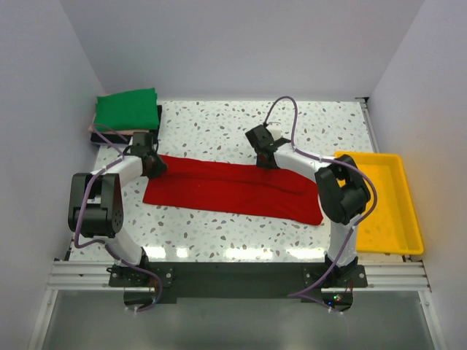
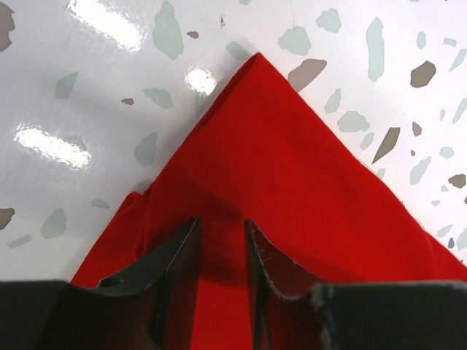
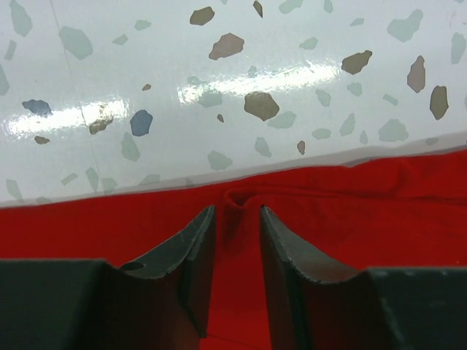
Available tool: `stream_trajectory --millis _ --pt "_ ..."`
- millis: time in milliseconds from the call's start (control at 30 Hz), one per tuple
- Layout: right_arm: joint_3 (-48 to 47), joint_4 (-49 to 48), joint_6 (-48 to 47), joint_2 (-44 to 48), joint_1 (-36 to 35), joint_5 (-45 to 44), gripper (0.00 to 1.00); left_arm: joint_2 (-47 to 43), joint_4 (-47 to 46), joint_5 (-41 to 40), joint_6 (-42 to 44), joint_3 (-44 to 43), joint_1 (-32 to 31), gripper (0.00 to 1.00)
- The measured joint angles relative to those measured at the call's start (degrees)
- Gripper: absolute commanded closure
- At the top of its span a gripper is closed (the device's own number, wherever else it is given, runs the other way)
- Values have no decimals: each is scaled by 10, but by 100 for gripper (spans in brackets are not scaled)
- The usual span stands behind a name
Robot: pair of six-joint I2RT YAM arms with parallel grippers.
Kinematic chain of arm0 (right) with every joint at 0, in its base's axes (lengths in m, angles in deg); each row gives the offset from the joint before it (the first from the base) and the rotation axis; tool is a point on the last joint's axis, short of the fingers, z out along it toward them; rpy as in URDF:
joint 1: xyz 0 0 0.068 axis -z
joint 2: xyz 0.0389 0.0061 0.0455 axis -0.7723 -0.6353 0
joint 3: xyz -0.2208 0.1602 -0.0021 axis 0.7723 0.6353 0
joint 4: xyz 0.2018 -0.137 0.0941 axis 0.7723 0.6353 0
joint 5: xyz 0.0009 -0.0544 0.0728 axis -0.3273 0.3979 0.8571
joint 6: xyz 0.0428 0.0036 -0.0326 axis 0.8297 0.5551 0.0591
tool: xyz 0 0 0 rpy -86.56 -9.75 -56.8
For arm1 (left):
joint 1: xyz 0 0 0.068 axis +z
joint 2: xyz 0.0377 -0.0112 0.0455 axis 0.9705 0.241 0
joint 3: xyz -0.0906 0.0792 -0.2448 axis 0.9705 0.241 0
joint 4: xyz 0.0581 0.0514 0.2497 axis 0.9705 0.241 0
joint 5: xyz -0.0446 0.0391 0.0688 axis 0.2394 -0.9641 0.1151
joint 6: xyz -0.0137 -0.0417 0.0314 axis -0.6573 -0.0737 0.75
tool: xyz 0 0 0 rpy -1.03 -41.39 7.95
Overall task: Fold and stack the t-shirts
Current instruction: Fold the tshirt
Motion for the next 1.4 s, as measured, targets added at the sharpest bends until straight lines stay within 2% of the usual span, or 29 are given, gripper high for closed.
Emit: stream_trajectory --millis 67,167,267,467,900,1400 --pt "0 0 1 0 0 0 80 0 0 0 0 0 0 66" --pt "0 1 0 0 0 1 93 0 0 0 0 0 0 66" --pt "3 -2 1 0 0 3 100 0 0 0 0 0 0 66" --pt "51 -11 5 27 0 5 100 0 0 0 0 0 0 66" --pt "171 -39 52 182 -17 20 100 0 0 9 0 0 3 67" --pt "267 -65 130 245 -86 18 100 0 0 25 0 7 27 68"
